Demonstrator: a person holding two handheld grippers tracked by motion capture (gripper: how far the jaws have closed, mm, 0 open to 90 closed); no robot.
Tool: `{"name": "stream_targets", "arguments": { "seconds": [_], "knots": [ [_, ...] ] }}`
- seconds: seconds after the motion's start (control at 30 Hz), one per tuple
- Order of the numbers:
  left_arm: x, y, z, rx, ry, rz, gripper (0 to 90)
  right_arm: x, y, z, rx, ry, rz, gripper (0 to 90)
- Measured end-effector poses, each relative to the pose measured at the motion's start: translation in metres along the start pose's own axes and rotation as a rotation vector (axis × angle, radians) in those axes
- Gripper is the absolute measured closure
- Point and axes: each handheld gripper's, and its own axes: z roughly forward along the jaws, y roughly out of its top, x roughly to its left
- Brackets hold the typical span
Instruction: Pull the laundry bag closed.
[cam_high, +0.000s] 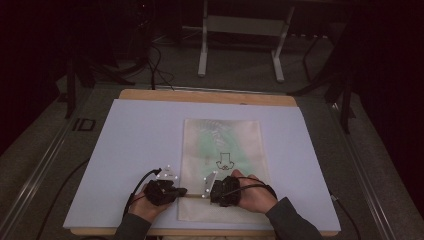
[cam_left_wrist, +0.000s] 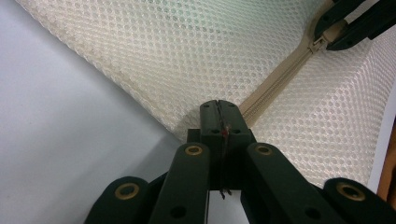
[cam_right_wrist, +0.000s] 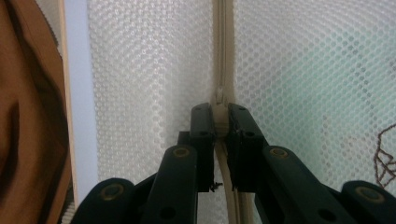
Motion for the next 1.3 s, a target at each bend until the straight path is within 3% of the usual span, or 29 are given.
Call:
{"name": "stream_targets", "arguments": {
  "seconds": [1.3],
  "knots": [
    [0.000, 0.000, 0.000, -0.001, -0.001, -0.001, 89.6, -0.002, -0.025, -0.011, 0.014, -0.004, 0.027, 82.3]
  ]
}}
